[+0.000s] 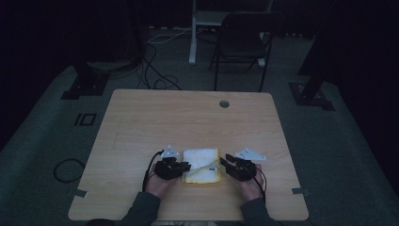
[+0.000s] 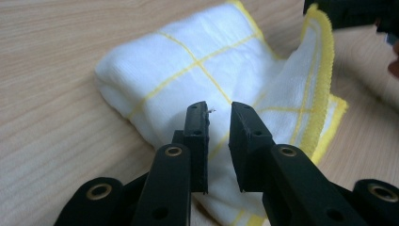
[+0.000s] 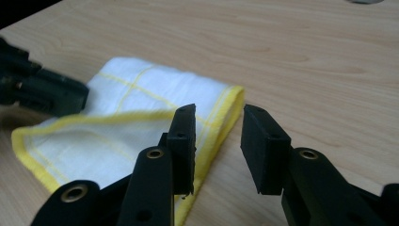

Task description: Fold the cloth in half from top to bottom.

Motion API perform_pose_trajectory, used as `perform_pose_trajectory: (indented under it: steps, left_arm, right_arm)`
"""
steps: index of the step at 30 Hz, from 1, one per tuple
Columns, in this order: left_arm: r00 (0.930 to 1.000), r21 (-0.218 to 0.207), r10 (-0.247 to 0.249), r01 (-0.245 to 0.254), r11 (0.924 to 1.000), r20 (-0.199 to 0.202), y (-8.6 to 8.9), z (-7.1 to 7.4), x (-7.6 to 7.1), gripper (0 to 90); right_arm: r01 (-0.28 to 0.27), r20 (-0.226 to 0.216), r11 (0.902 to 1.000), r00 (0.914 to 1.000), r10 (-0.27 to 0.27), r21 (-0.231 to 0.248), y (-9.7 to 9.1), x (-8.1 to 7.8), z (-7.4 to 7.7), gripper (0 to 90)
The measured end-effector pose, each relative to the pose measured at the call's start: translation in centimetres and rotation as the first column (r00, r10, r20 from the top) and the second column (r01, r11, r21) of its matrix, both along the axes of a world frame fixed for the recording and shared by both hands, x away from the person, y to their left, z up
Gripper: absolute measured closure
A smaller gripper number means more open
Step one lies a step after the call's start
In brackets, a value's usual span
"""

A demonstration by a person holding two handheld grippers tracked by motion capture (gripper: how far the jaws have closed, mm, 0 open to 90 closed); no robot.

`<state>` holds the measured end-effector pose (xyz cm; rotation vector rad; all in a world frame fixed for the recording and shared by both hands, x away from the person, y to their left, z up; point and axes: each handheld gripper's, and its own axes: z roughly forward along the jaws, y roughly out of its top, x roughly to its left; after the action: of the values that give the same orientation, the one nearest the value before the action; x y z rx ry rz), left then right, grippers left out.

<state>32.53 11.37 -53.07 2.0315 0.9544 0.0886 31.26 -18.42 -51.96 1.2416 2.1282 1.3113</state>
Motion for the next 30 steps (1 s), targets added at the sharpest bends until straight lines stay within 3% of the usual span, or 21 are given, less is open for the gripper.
perform_pose_trajectory:
  steps: [15, 23, 30]
  left_arm:
    - [0.9985, 0.025, -0.005, 0.004, 0.9997, 0.055, 1.3, -0.1, -1.3, 74.5]
    - [0.9946, 0.024, 0.063, -0.066, 0.9976, 0.082, 3.4, 0.1, -0.4, 70.8]
    - [0.9852, 0.045, 0.129, -0.135, 0.9899, 0.113, 5.0, 0.1, 0.5, 68.4]
  right_arm:
    - [0.046, -0.006, 0.9989, 0.9989, -0.046, 0.005, -1.9, 0.5, -0.3, 64.6]
    - [0.057, -0.05, 0.9983, 0.9971, -0.057, -0.012, -2.9, 1.3, -1.2, 62.9]
    - [0.075, -0.066, 0.997, 0.9949, -0.076, -0.018, -3.6, 1.9, -1.6, 62.5]
